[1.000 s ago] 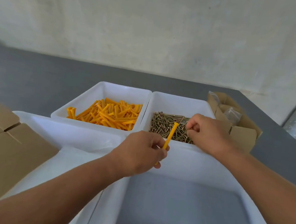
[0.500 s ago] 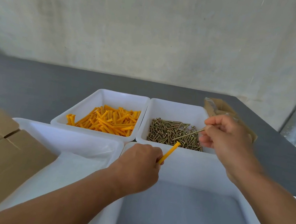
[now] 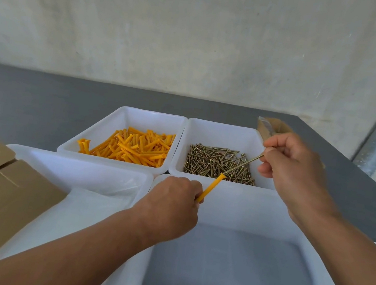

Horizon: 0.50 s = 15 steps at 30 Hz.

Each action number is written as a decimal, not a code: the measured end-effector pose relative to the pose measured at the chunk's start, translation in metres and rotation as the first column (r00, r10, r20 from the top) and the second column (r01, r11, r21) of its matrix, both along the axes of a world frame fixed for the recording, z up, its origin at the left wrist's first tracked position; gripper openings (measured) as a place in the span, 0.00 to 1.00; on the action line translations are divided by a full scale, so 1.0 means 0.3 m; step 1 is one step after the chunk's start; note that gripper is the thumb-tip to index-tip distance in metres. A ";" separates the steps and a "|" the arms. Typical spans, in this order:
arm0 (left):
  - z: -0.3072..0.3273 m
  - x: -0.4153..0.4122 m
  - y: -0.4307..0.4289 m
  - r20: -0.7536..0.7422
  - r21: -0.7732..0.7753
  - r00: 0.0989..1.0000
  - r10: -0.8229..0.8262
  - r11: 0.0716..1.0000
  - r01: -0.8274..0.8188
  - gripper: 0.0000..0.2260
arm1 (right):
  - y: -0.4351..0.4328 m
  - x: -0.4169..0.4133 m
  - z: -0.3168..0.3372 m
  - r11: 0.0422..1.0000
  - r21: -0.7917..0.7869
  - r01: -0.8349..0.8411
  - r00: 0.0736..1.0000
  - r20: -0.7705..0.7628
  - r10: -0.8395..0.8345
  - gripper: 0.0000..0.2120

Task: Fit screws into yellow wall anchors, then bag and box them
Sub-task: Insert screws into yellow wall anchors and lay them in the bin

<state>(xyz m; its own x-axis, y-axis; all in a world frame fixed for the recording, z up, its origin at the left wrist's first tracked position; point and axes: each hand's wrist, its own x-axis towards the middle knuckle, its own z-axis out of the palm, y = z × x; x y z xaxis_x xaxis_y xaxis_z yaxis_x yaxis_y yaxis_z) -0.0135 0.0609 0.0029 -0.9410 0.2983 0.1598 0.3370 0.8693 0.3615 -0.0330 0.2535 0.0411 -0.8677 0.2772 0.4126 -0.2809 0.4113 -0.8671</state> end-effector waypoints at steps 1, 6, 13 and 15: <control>0.000 0.001 -0.001 0.000 0.000 1.000 -0.001 1.000 0.001 0.08 | 0.000 0.000 0.001 1.000 -0.003 0.004 1.000 0.001 -0.004 0.12; -0.002 0.002 -0.001 -0.007 -0.006 1.000 -0.004 1.000 0.004 0.08 | 0.002 0.005 0.005 1.000 0.003 0.005 1.000 0.020 -0.005 0.12; -0.006 0.003 -0.003 -0.035 -0.013 0.999 -0.019 1.000 0.019 0.09 | -0.016 0.013 -0.006 0.993 0.092 -0.070 0.992 0.115 0.059 0.13; -0.010 0.003 -0.004 -0.037 -0.012 0.999 -0.021 1.000 0.021 0.09 | -0.020 0.017 -0.009 0.987 0.125 -0.102 0.986 0.146 0.084 0.12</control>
<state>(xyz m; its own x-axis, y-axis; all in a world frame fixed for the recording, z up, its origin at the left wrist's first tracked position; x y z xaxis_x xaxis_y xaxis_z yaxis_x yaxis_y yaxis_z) -0.0126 0.0598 -0.0001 -0.9279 0.3202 0.1910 0.3685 0.8660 0.3381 -0.0280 0.2474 0.0385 -0.9388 0.1437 0.3131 -0.2033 0.5025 -0.8403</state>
